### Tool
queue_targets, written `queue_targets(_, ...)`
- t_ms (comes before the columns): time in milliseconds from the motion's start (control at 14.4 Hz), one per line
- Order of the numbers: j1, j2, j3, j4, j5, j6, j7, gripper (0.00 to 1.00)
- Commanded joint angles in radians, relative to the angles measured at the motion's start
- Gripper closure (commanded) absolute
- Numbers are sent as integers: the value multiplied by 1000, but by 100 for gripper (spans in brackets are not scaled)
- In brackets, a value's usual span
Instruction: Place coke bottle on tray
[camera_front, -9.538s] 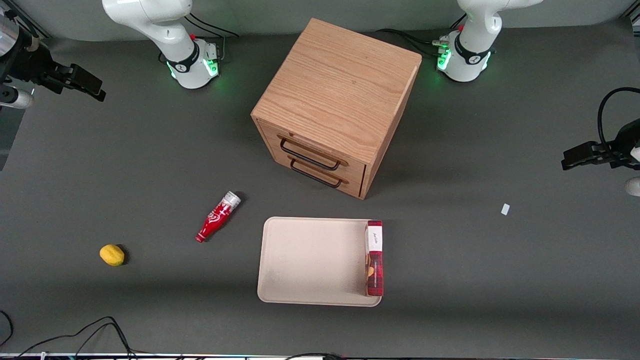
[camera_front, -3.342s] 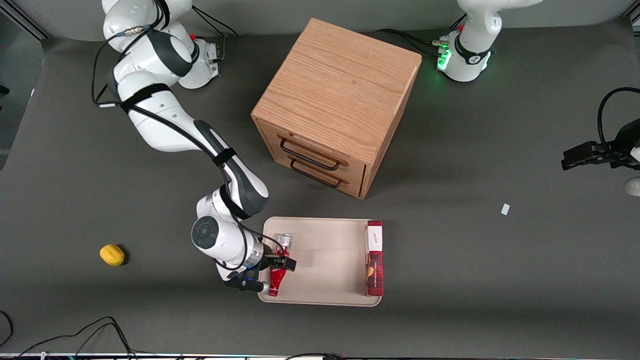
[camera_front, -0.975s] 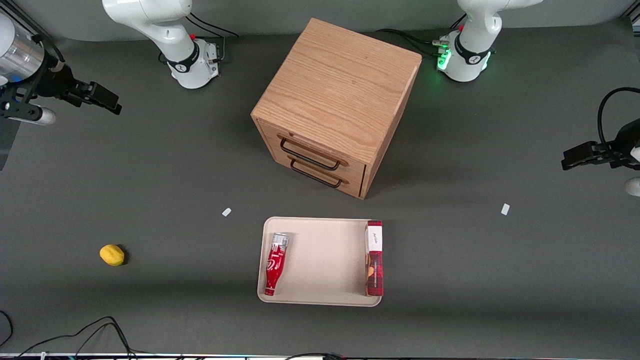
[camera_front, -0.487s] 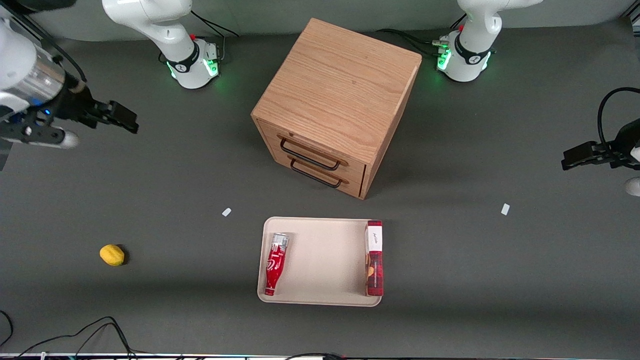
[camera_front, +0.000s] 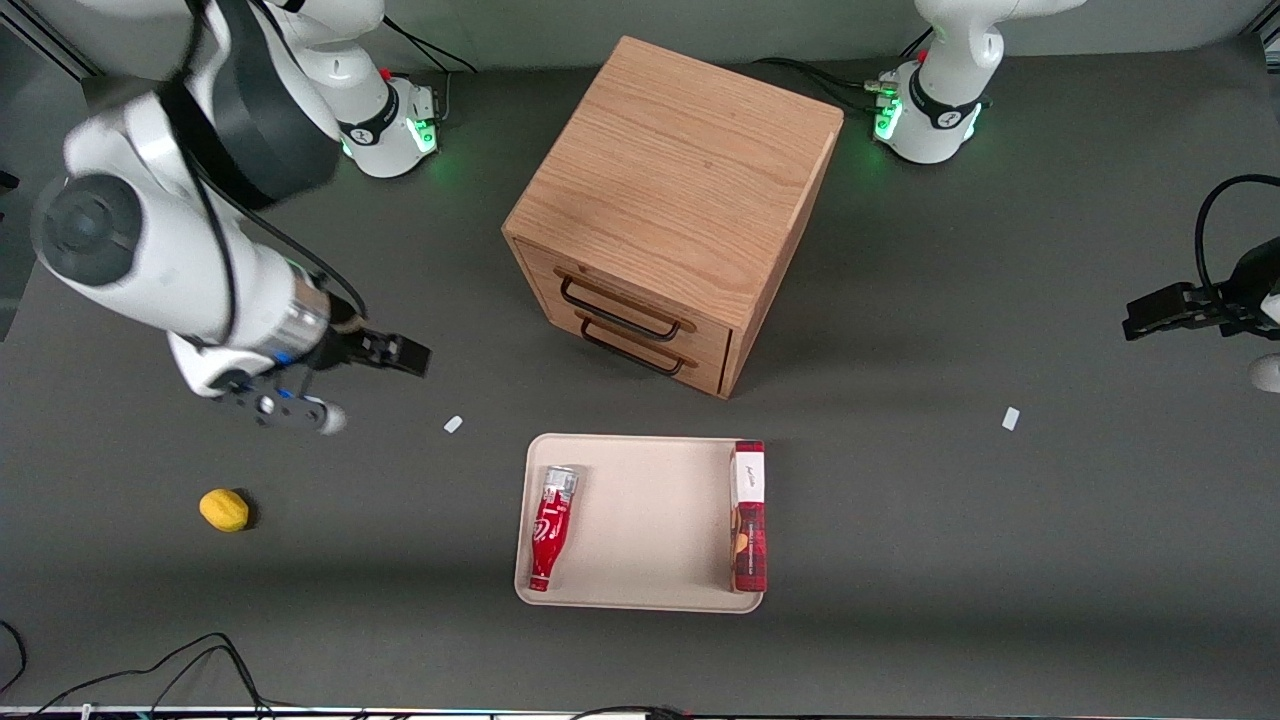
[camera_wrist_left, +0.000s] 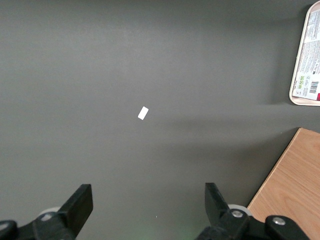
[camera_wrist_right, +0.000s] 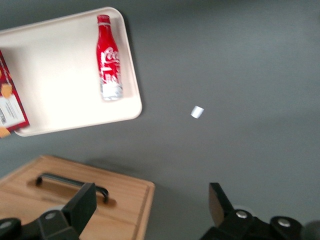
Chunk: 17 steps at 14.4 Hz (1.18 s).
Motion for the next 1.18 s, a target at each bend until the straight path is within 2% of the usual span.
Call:
queue_targets(0, -5, 35, 9, 53, 2, 5, 33, 0)
queue_targets(835, -19, -29, -6, 44, 1, -61, 27, 0)
queue_targets(905, -22, -50, -9, 44, -2, -85, 27, 0)
queue_targets(1114, -22, -161, -89, 43, -1, -225, -40, 0)
